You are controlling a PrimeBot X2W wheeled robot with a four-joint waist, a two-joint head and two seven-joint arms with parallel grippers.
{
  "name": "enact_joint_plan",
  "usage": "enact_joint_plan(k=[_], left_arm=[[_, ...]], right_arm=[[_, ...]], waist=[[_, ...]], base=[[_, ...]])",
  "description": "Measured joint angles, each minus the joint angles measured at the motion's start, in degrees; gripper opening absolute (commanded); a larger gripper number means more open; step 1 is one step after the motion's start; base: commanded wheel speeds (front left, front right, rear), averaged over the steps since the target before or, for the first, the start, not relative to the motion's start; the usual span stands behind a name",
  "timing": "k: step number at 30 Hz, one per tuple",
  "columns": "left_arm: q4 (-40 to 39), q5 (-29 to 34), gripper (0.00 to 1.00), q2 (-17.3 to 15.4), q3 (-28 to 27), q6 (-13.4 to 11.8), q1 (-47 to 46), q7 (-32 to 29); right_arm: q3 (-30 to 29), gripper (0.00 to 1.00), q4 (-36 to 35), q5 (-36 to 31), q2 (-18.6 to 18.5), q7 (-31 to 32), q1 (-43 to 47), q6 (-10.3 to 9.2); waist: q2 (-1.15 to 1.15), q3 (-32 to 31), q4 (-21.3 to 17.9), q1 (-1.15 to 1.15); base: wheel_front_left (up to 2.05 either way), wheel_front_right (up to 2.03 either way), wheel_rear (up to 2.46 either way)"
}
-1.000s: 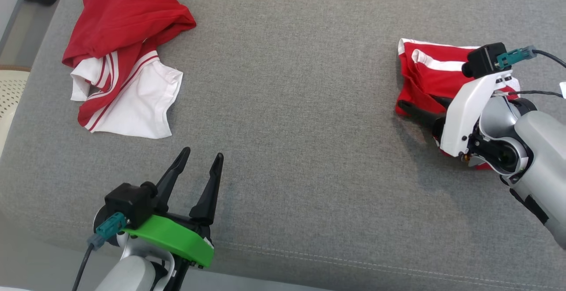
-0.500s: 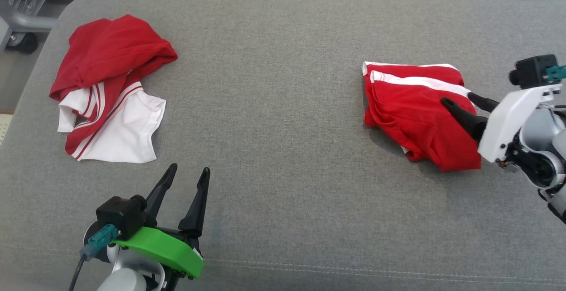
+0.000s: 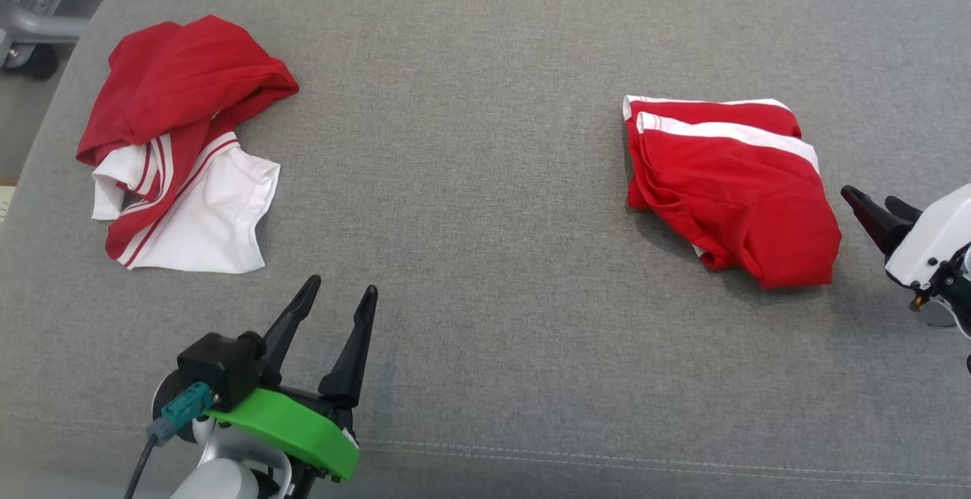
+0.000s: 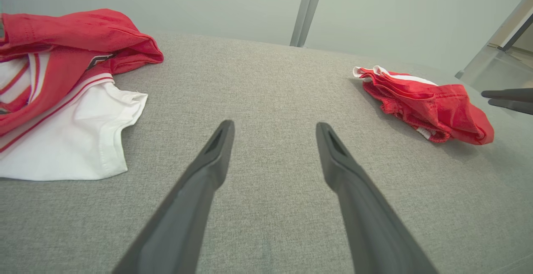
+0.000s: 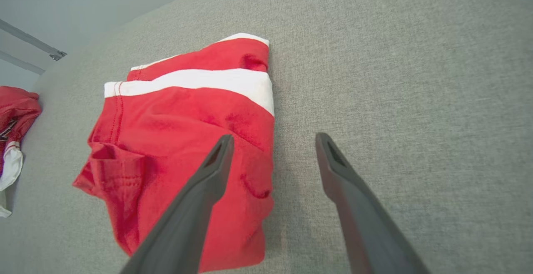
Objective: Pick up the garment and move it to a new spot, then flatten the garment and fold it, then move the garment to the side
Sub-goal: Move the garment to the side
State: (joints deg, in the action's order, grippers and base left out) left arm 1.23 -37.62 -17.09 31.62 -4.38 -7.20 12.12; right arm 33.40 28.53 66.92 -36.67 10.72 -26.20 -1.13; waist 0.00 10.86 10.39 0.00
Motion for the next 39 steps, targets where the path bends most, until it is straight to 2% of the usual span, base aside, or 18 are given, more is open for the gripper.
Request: enact_joint_plan(k=[12, 23, 33, 39], left_arm=[[-1.0, 0.4, 1.0, 0.0, 0.3, 0.0, -1.6, -0.7], [-1.2, 0.6, 1.0, 0.0, 0.4, 0.0, -2.6, -1.0], [-1.1, 0.6, 1.0, 0.2, 0.7, 0.0, -2.8, -1.1], [-0.5, 0.6, 1.0, 1.0, 1.6, 0.1, -3.1, -1.3]], right_arm=[[-3.3, 1.0, 3.6, 3.9, 1.4, -0.1, -1.5, 0.56], [-2.3, 1.0, 7.0, 4.2, 4.1, 0.6, -4.0, 0.62], [-2.4, 1.0, 10.2, 4.1, 3.9, 1.5, -5.7, 1.04], [-3.7, 1.0, 12.9, 6.4, 3.2, 3.3, -6.0, 1.0]], waist=[[0.0, 3.2, 2.9, 0.0], [0.0, 5.4, 4.6, 0.0], [0.0, 5.7, 5.3, 0.0], [0.0, 5.6, 6.2, 0.0]], base=[[0.0, 0.0, 0.0], [0.0, 0.0, 0.0], [0.0, 0.0, 0.0], [0.0, 0.0, 0.0]])
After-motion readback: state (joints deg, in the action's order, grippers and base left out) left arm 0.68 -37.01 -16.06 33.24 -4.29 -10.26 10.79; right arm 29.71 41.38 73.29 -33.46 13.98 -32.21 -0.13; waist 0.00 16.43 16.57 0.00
